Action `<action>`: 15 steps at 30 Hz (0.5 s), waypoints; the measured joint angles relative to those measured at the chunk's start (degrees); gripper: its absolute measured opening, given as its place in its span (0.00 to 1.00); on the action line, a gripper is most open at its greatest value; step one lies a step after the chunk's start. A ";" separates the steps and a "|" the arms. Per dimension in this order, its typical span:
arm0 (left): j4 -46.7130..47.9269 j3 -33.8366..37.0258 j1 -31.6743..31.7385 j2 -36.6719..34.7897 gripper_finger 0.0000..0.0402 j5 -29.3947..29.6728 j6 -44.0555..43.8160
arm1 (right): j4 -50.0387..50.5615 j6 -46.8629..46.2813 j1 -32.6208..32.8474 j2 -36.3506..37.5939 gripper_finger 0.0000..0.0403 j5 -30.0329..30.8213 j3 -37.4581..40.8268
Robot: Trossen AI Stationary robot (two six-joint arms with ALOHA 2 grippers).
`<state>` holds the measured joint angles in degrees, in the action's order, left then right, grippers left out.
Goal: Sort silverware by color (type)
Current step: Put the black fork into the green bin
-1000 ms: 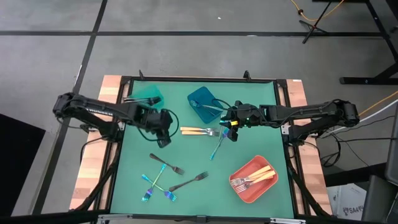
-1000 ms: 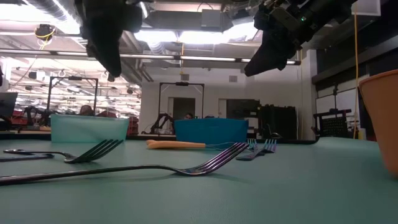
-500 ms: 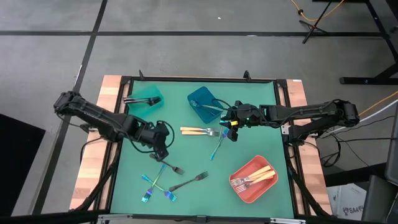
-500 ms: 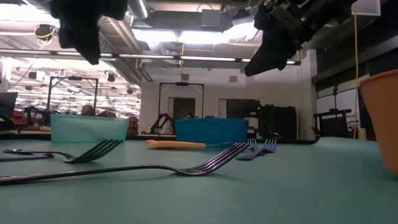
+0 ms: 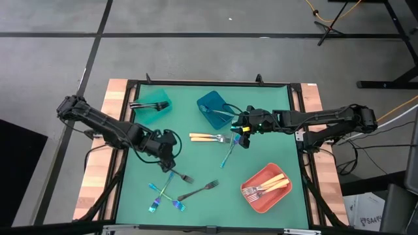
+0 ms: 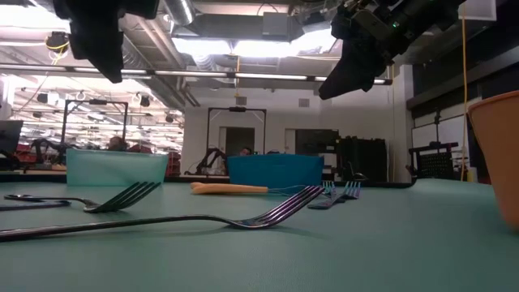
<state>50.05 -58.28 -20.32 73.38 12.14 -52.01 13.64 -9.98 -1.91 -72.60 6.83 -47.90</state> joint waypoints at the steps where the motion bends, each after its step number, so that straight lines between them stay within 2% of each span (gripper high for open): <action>1: 0.01 0.00 -0.01 0.10 0.36 0.55 0.12 | 0.01 0.00 0.00 0.00 0.26 0.00 0.00; 11: -0.05 0.04 -1.27 6.53 0.36 -0.50 18.04 | 0.04 0.00 0.00 0.00 0.26 0.00 0.00; 15: -0.06 0.04 -1.25 9.97 0.36 -1.71 22.40 | 0.05 0.00 0.01 0.00 0.26 0.00 0.00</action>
<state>49.99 -58.24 -21.56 83.35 10.43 -29.61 13.69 -9.98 -1.90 -72.60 6.83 -47.90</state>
